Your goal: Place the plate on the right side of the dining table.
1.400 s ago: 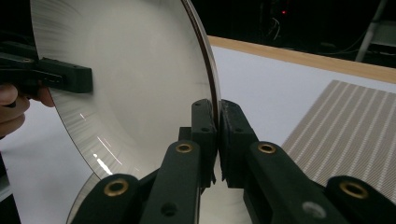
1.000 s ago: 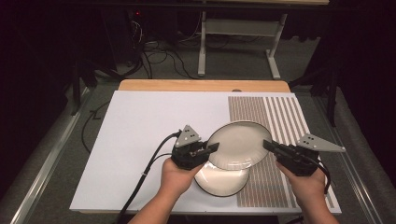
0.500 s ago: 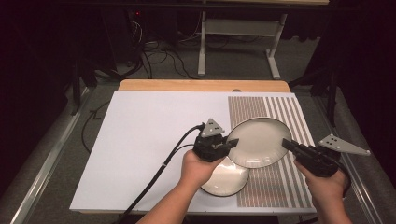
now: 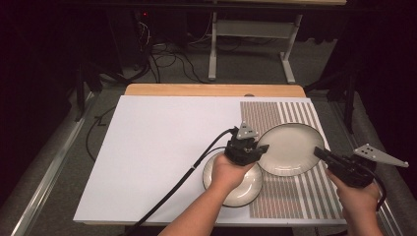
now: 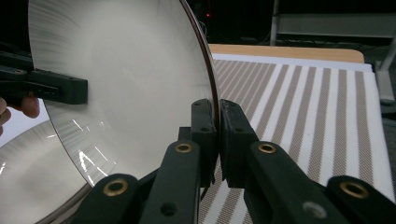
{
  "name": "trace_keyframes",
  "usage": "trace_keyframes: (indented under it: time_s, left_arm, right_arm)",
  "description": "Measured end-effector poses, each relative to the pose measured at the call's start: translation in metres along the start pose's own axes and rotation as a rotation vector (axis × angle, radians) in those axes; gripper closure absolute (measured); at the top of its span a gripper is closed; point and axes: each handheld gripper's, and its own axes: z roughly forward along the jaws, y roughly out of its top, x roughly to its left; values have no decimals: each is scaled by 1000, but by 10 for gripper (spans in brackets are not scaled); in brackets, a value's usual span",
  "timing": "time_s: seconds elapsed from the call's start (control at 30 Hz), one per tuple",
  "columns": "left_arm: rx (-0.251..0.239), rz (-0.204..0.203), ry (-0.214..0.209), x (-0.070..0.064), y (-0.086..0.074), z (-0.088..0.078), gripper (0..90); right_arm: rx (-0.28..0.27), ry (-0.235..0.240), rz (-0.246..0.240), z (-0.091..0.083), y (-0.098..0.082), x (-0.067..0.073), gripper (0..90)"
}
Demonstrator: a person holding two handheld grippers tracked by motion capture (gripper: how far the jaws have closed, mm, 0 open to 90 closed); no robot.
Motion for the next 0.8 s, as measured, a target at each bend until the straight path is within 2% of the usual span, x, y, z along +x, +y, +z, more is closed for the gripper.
trace_keyframes:
  time_s: [0.17,0.37,0.5,0.57,0.67,0.8]
  left_arm:
    - [12,-7,5,-2,-2,14,763]
    - [48,-22,11,0,-7,26,757]
    - [59,-44,17,2,-10,33,753]
    - [75,-39,21,4,-12,36,750]
    - [72,-63,24,6,-13,42,745]
    - [85,-65,27,8,-14,46,740]
  right_arm:
    - [12,-22,11,-2,-5,-8,875]
    - [37,-41,37,3,-14,-17,874]
    - [53,-43,50,7,-18,-19,874]
    - [65,-52,51,10,-21,-21,874]
    - [74,-56,52,13,-23,-23,874]
    - [81,-62,50,15,-25,-25,875]
